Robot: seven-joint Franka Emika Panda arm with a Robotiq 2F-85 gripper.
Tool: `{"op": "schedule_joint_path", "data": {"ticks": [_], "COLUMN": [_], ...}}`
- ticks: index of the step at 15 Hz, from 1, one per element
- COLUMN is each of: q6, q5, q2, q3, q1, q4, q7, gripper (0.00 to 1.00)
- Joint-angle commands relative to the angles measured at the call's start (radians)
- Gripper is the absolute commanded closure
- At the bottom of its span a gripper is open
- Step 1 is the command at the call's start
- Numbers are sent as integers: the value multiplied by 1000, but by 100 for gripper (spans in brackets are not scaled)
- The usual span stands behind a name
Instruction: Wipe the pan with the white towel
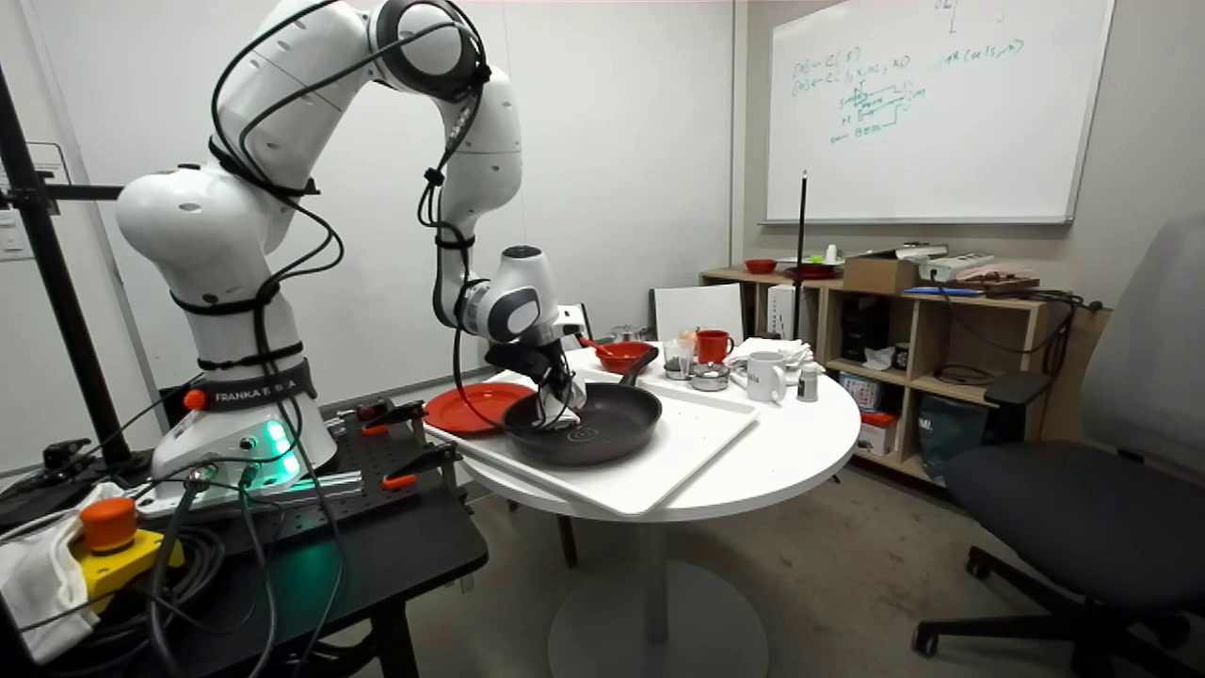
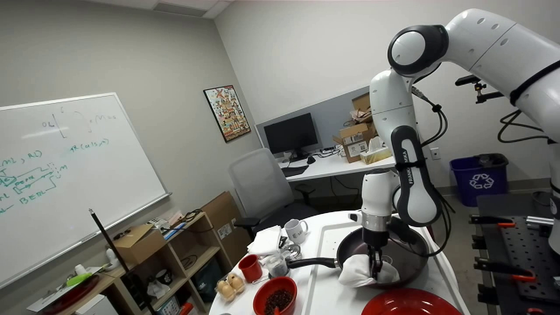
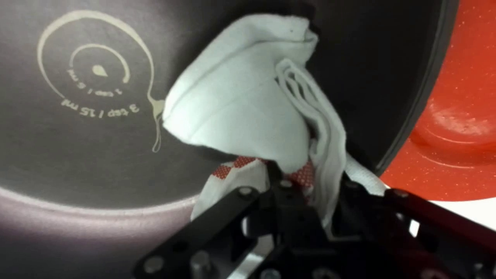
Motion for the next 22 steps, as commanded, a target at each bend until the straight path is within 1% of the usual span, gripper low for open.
{"op": "schedule_joint_path", "data": {"ticks": [1,2,4,9,13,14,15,18,22], "q6": [-31,-39,-51,-55,-92,-94,-113,-165,-259], "q5": [15,13,29,78,113,134,147,210,301], "q2": [39,43,34,-10,-54,-77,-99,-192,-327], "q3": [69,85,93,70,60,44,42,12,-46], "q1": [-96,-124,-148,-171,-179,-163,-162,-121,-20], "q4": [-10,-17,-39,-110,-160,-174,-186,-227,-258], "q7": [-40,-43,-42,-27,-18,-12,-10,3,13], "gripper": [96,96,96,96,96,96,96,96,96]}}
